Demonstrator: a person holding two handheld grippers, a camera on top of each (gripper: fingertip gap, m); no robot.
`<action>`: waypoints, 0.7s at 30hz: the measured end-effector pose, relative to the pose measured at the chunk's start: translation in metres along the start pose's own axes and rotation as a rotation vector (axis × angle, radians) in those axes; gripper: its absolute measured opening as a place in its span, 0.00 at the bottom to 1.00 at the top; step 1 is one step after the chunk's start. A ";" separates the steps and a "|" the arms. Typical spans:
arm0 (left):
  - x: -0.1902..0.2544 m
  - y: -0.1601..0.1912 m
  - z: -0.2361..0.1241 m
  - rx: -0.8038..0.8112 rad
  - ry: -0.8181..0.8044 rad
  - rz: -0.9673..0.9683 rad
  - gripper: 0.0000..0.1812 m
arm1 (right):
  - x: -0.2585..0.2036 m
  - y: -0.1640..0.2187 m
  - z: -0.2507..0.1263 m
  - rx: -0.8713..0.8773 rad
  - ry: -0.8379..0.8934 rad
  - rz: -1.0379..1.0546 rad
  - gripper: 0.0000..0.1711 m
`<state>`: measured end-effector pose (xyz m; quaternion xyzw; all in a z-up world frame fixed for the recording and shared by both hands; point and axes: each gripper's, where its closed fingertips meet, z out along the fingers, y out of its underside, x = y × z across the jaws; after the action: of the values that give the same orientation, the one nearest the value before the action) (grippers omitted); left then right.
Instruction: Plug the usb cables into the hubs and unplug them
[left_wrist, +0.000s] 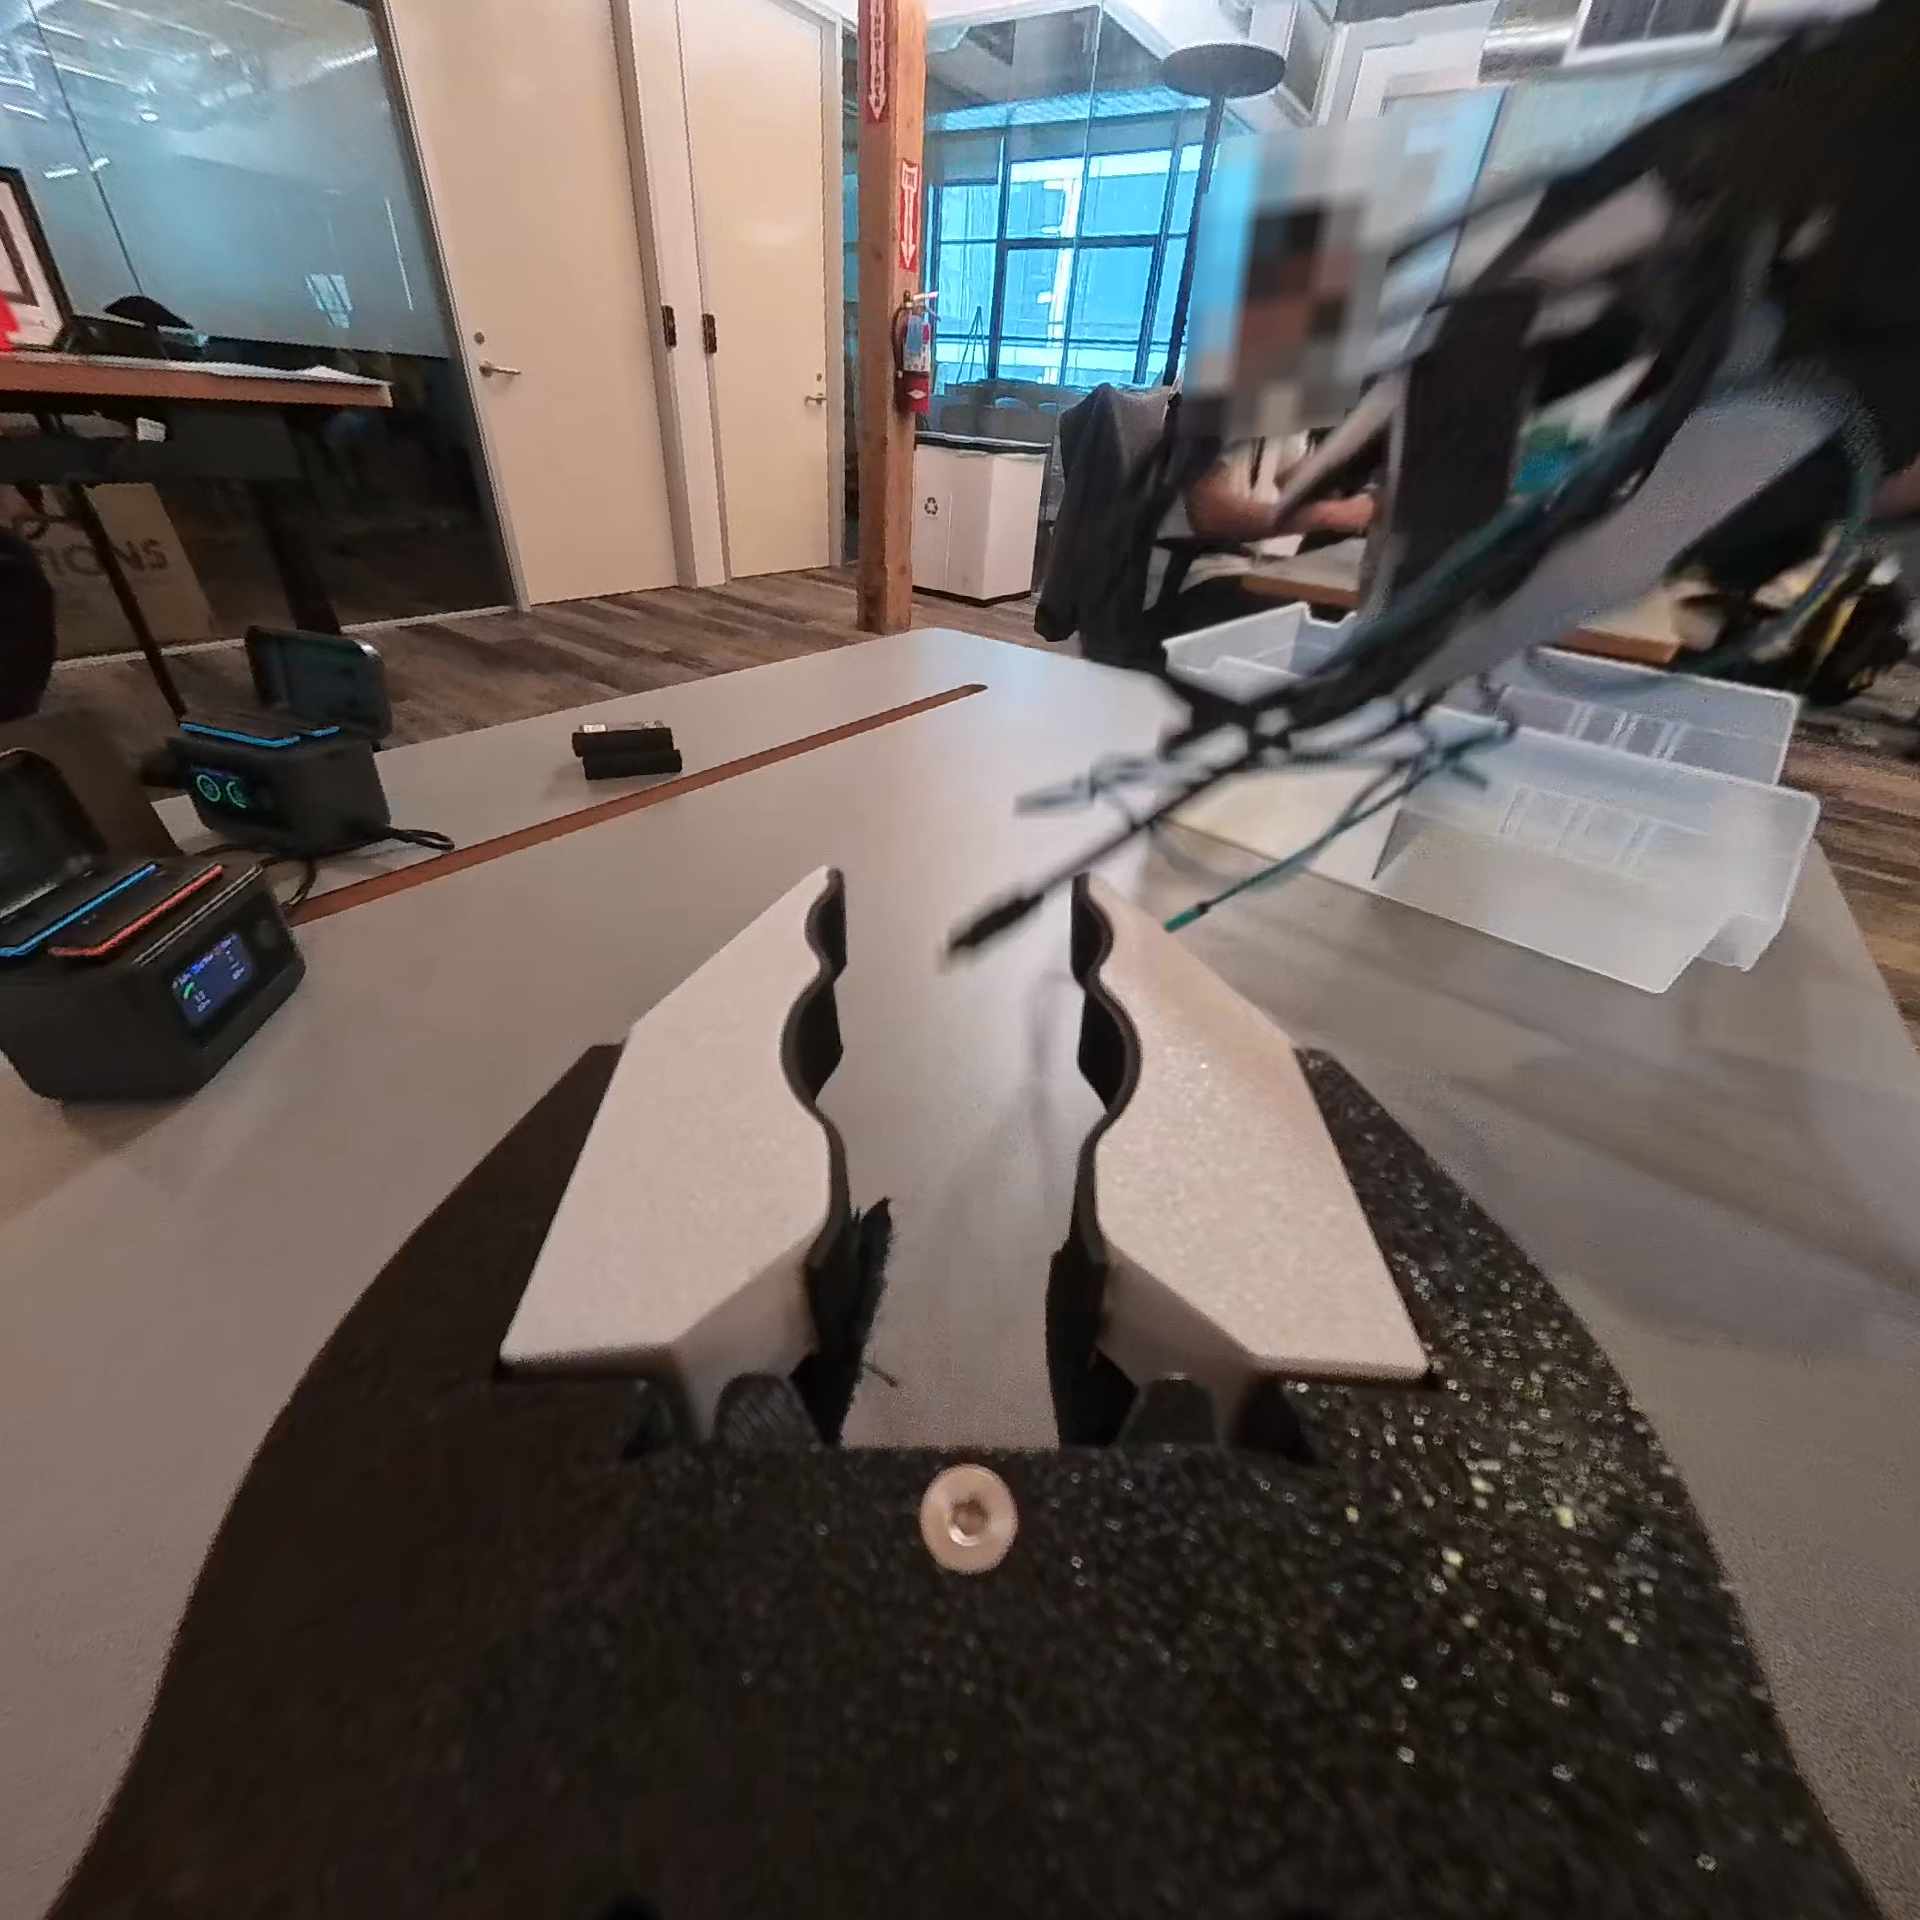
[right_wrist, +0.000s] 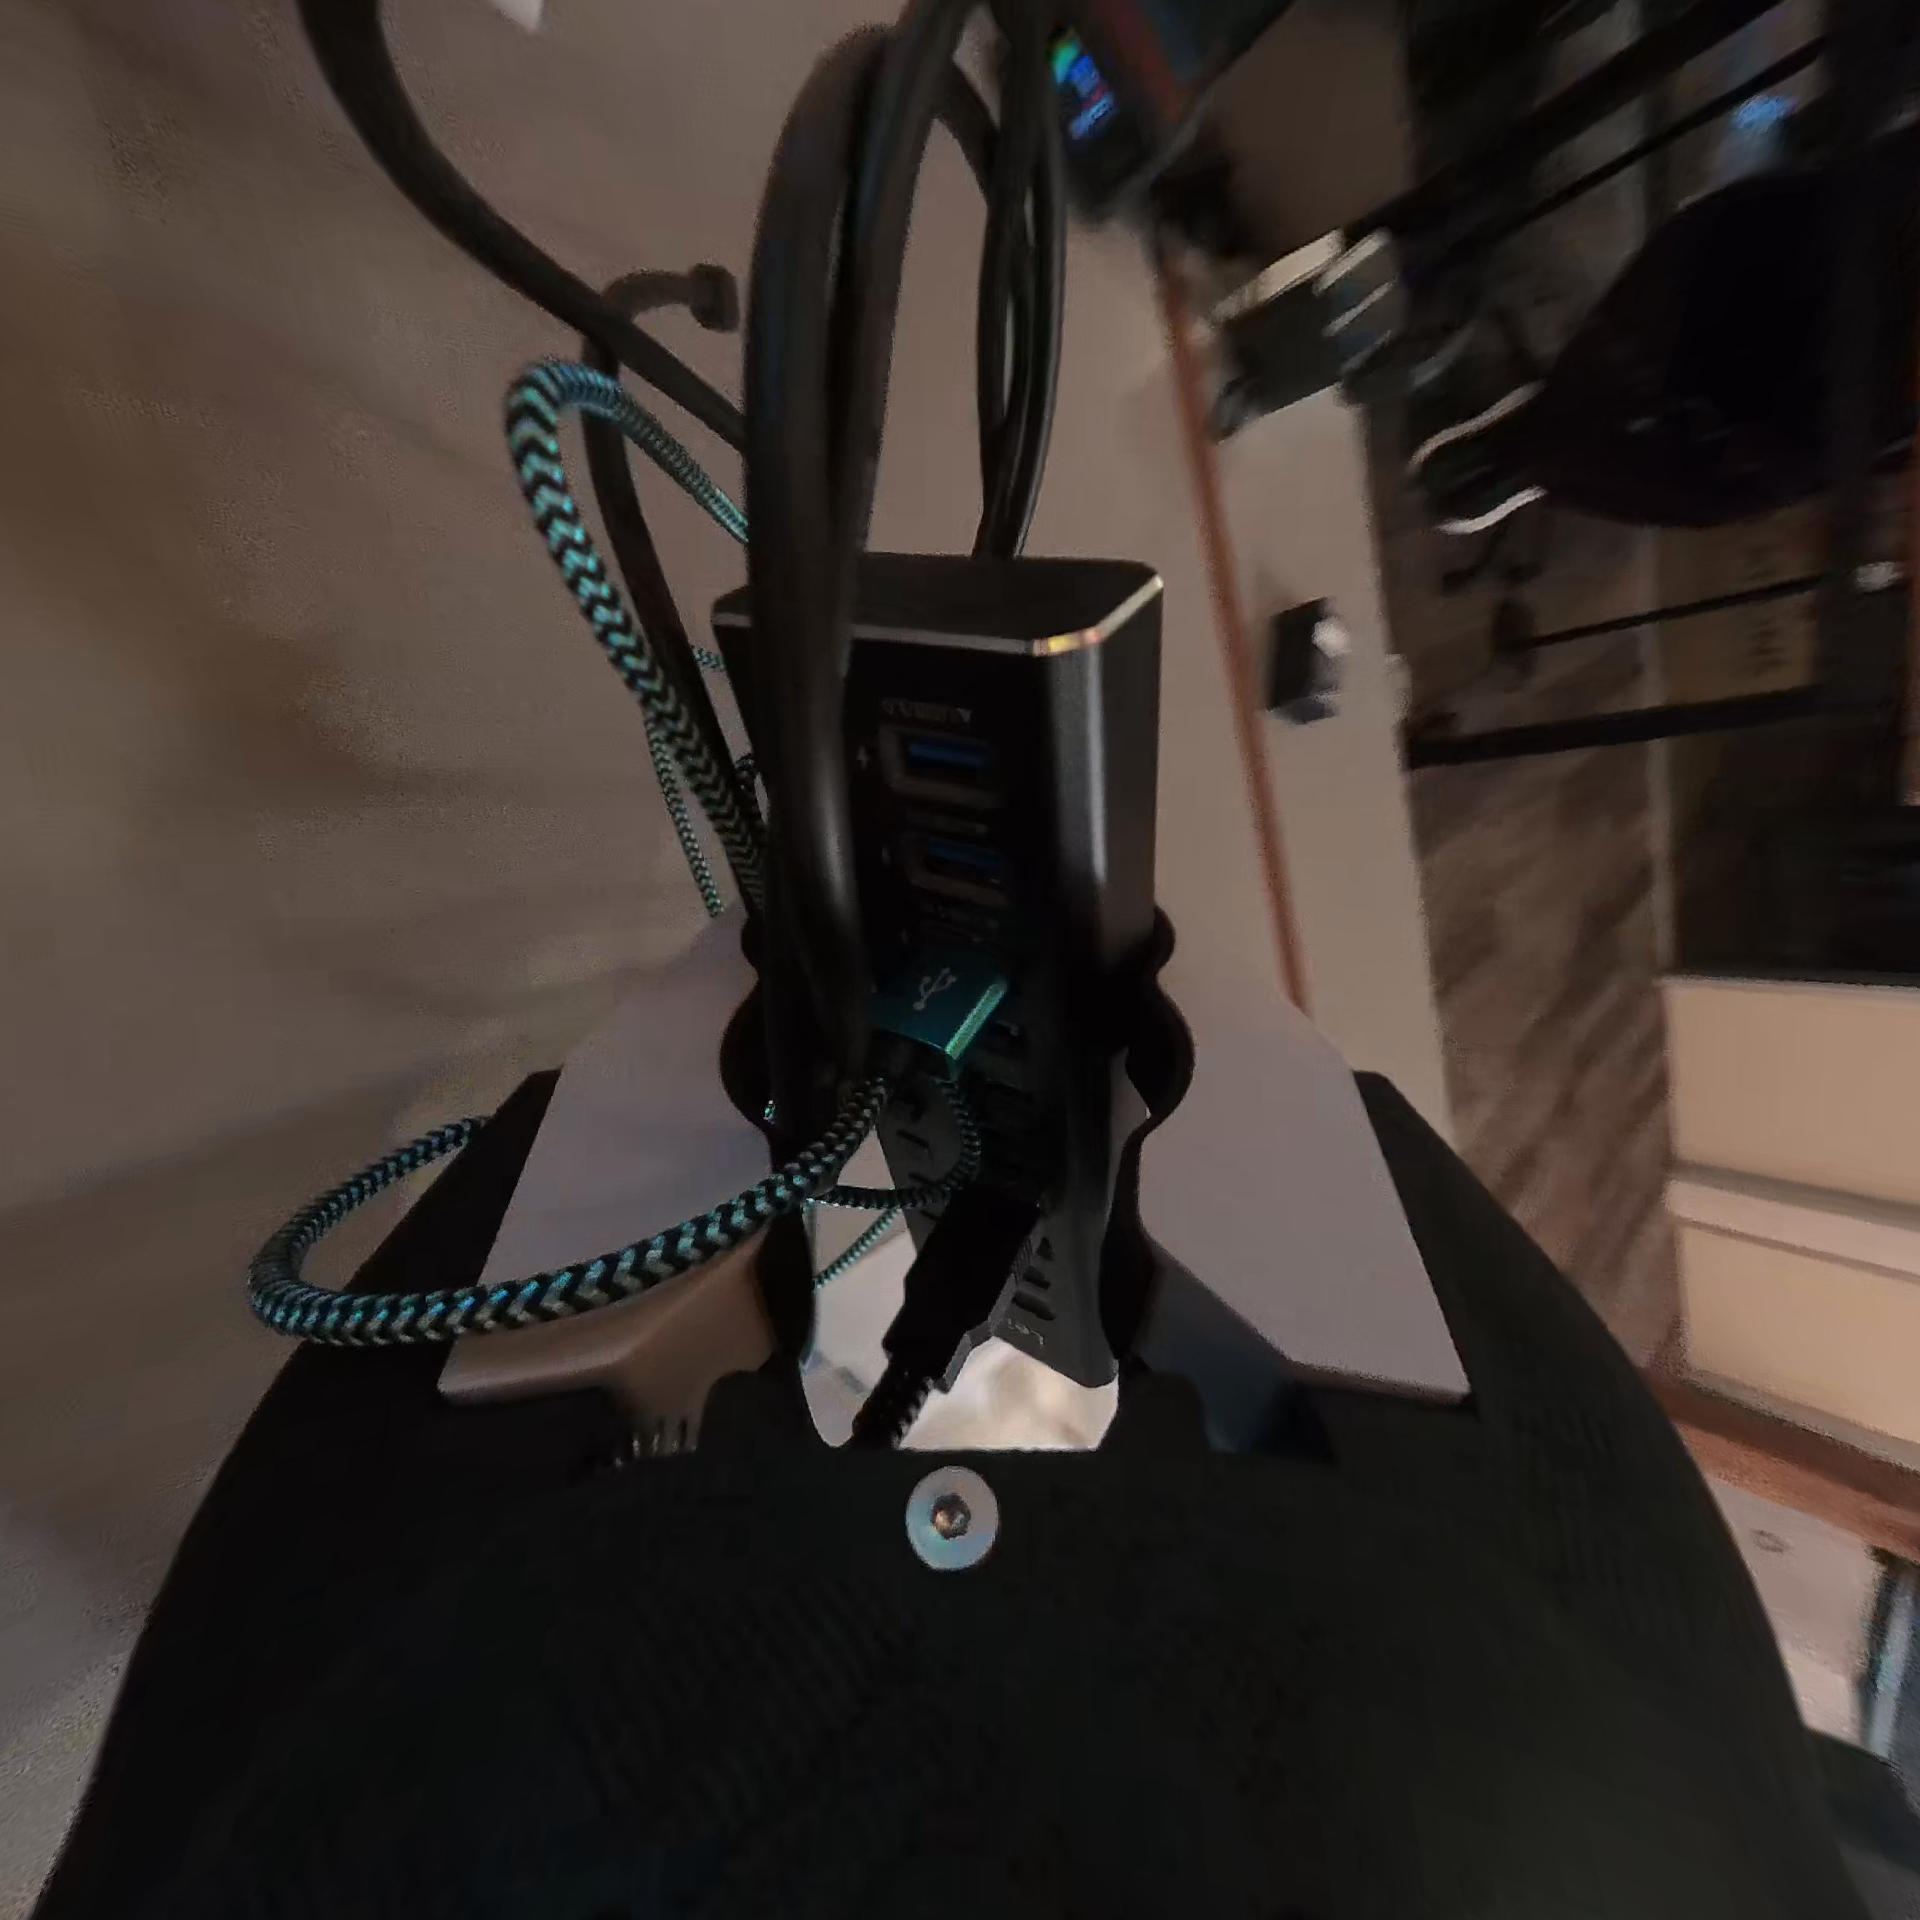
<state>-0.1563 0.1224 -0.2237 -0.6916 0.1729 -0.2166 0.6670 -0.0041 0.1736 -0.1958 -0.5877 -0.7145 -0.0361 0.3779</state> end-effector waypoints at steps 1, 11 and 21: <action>-0.001 0.001 0.000 -0.006 -0.006 0.004 0.23 | 0.013 -0.005 -0.014 0.020 0.037 -0.014 0.38; -0.004 0.012 0.004 -0.040 -0.012 -0.023 0.22 | 0.144 0.014 -0.167 0.024 0.342 -0.086 0.38; -0.010 0.018 0.004 -0.054 -0.030 -0.035 0.22 | 0.149 0.118 -0.152 -0.043 0.168 -0.021 0.38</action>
<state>-0.1621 0.1300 -0.2427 -0.7152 0.1565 -0.2133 0.6469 0.1707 0.2557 -0.0473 -0.5831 -0.6853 -0.1045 0.4236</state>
